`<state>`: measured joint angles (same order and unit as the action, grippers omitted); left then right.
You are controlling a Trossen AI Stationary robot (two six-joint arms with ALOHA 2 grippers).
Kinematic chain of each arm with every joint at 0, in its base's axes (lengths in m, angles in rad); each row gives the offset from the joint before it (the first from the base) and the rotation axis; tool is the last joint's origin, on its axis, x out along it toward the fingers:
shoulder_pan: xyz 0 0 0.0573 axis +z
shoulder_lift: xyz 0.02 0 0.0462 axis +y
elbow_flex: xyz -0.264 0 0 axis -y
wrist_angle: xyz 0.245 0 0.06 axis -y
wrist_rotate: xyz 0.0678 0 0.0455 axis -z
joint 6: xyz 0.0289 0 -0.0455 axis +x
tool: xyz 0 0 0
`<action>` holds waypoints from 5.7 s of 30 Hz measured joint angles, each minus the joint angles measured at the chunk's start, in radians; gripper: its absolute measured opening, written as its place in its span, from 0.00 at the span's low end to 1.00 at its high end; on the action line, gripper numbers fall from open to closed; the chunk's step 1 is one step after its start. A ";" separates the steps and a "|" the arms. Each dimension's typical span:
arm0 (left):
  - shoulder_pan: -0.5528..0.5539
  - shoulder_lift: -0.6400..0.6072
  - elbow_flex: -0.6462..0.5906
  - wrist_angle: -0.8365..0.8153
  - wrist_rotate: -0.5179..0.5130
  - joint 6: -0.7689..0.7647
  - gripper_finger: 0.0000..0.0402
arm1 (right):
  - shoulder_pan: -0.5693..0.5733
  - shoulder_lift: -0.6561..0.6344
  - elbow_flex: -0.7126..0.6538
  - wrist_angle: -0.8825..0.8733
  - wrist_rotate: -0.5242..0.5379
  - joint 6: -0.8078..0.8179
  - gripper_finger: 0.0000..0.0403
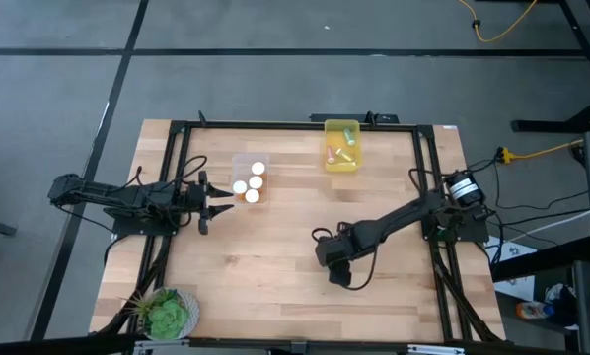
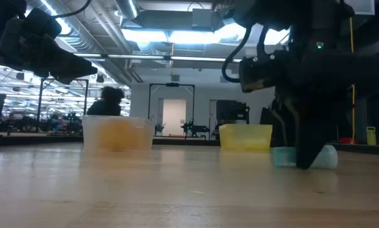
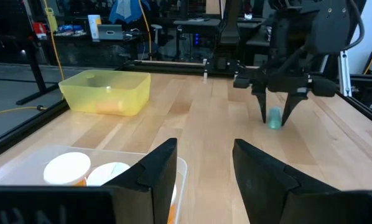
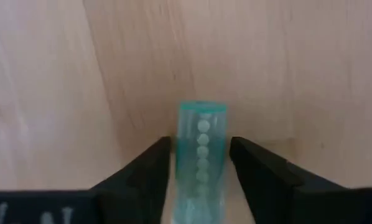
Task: Pick and place medicine bottles into bin by pill shape (circle, oval)
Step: Put the small green pill bottle into the yellow bin, then return to Home Position
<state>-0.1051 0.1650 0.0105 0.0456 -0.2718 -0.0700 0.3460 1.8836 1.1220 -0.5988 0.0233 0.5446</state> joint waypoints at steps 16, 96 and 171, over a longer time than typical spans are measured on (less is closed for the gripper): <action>0.000 0.000 0.000 0.000 0.000 0.000 0.37 | -0.125 -0.060 0.120 -0.230 0.587 -0.004 0.16; 0.000 0.000 0.000 0.000 0.000 -0.051 0.37 | -0.406 -1.232 -1.005 0.868 -0.140 -0.443 0.54; 0.000 0.000 0.000 0.000 0.000 -0.051 0.37 | -0.318 -1.871 -1.115 0.622 -0.042 -0.500 0.54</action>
<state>-0.1054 0.1650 0.0106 0.0456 -0.2716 -0.1211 0.0277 0.0128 0.0071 0.0235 -0.0189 0.0444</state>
